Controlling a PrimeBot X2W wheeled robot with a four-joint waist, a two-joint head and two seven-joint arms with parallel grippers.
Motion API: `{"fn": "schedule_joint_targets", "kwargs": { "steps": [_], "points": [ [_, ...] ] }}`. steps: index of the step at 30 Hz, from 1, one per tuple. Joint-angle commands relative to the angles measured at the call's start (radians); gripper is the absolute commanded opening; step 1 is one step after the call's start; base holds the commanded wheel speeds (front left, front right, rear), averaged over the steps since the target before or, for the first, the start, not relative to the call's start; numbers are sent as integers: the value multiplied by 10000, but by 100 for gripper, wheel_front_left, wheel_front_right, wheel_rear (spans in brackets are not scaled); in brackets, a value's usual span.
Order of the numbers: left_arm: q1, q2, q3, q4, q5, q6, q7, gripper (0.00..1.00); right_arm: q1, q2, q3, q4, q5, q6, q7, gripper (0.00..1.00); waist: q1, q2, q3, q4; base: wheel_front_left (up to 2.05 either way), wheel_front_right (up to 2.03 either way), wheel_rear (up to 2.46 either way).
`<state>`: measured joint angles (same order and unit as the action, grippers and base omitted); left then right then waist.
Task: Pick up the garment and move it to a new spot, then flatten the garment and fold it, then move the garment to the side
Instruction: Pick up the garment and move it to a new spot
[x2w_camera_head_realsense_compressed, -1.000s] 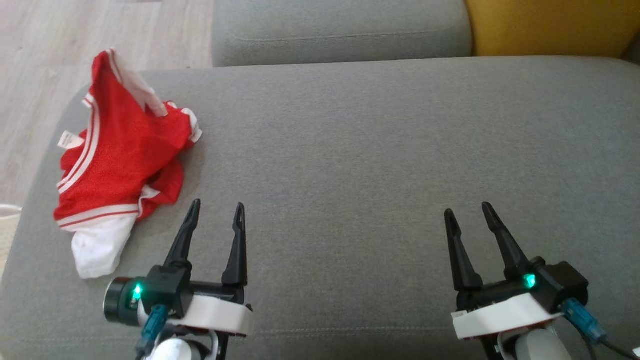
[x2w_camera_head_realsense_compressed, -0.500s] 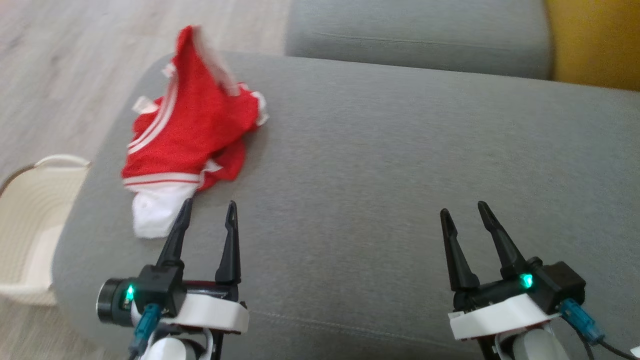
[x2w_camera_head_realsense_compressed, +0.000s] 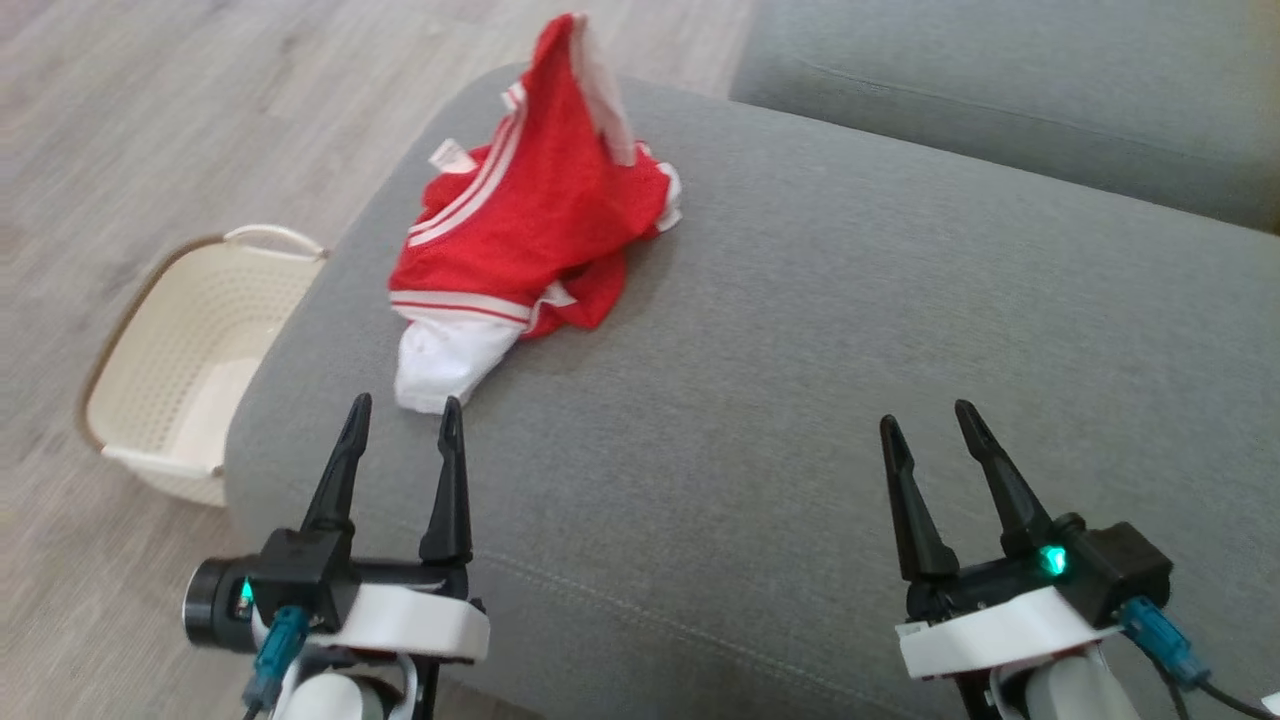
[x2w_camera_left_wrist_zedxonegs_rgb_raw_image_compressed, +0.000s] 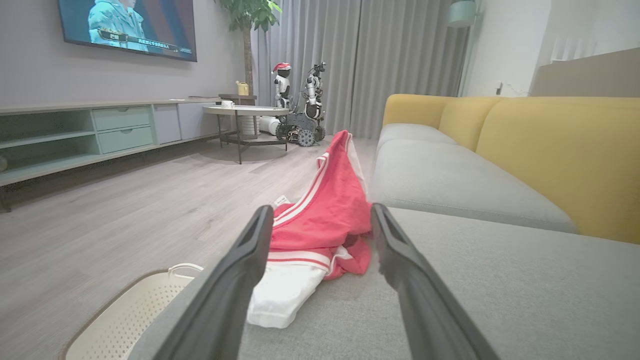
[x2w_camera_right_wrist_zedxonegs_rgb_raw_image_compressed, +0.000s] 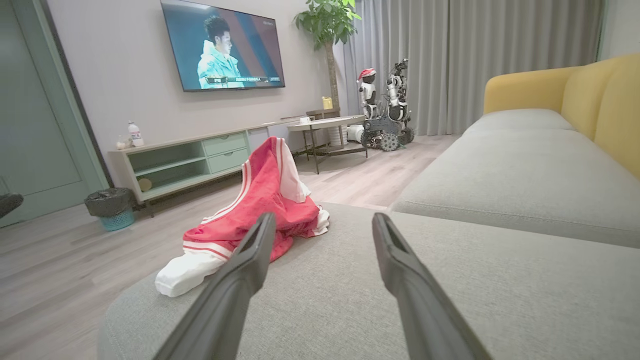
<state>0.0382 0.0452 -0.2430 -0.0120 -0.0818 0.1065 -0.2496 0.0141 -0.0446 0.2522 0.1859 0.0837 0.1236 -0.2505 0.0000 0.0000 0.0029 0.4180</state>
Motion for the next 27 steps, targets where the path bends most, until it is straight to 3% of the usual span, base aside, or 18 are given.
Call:
{"fn": "schedule_joint_targets", "kwargs": {
  "steps": [1, 9, 13, 17, 22, 27],
  "points": [
    [-356, 51, 352, -405, -35, 79, -122, 100, -298, -56, 206, -327, -40, 71, -113, 100, 0, 0, 31, 191, 0, 0, 0],
    [-545, 51, 917, -600, -359, 171, -122, 100, -400, -56, 275, -294, -171, 71, -113, 100, 0, 0, 379, 173, 0, 0, 0],
    [-1533, 51, 1492, -952, -269, -273, -122, 100, -539, -56, 280, -319, -301, 71, -113, 100, 0, 0, 831, 14, 0, 0, 0],
    [-2965, 185, 1998, -804, -198, -1091, -122, 100, -845, -56, 349, -325, -500, 71, -113, 100, 0, 0, 1515, -224, 0, 0, 0],
    [-5081, 833, 2215, 1286, -328, -1992, -122, 100, -1378, -56, 560, -251, -782, 71, -113, 100, 0, 0, 2320, -592, 0, 0, 0],
    [-7641, 1588, 1833, 4203, -1168, -2331, 364, 100, -1952, -250, 646, -311, -989, 71, -113, 100, 0, 0, 3282, -935, 0, 0, 0]
  ]
}}
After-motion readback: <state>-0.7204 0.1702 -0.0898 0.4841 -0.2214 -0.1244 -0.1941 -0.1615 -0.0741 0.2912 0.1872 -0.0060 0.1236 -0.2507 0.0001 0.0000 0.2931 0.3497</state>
